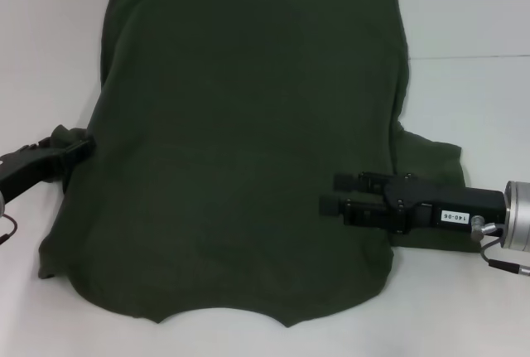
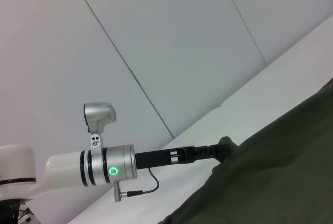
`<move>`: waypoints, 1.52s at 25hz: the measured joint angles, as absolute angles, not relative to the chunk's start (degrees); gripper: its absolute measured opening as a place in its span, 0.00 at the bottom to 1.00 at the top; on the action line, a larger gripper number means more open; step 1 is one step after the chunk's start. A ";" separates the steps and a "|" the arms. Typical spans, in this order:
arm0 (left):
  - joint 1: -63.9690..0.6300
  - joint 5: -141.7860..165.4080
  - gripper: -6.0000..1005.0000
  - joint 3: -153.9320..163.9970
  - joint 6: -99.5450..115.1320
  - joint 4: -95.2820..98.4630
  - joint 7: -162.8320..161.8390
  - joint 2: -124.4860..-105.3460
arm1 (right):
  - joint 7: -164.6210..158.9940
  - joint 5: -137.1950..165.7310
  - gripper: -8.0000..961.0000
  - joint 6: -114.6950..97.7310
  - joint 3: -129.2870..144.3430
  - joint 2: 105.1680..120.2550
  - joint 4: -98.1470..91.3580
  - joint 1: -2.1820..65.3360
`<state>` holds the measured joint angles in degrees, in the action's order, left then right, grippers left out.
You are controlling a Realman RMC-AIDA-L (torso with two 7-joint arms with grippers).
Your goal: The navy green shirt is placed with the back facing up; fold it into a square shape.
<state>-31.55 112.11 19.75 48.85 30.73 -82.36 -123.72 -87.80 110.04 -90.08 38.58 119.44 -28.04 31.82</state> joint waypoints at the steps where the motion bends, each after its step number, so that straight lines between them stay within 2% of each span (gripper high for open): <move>1: -31.53 112.13 0.84 19.71 48.82 30.79 -82.36 -123.72 | -87.80 110.04 0.82 -90.04 38.58 119.44 -28.04 31.82; 7: -31.05 112.15 0.82 19.34 48.54 31.60 -83.43 -123.75 | -87.80 109.67 0.82 -89.71 38.58 119.44 -28.04 31.82; 9: -31.04 112.38 0.61 19.40 47.95 31.63 -83.90 -123.64 | -87.80 109.64 0.82 -89.58 38.58 119.44 -28.04 31.89; 21: -31.06 112.50 0.14 19.60 47.13 31.64 -83.94 -123.59 | -87.80 109.59 0.82 -89.47 38.58 119.44 -28.04 31.90; 26: -31.13 112.63 0.01 19.70 47.10 32.00 -83.94 -123.49 | -87.80 109.51 0.82 -89.27 38.58 119.44 -27.83 31.92; 38: -30.08 112.69 0.02 19.69 47.13 36.88 -84.96 -123.32 | -87.11 107.26 0.82 -87.49 38.78 119.52 -25.17 32.09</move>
<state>-30.08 112.69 19.69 47.13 36.88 -84.96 -123.32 -87.11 107.26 -87.49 38.78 119.52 -25.17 32.09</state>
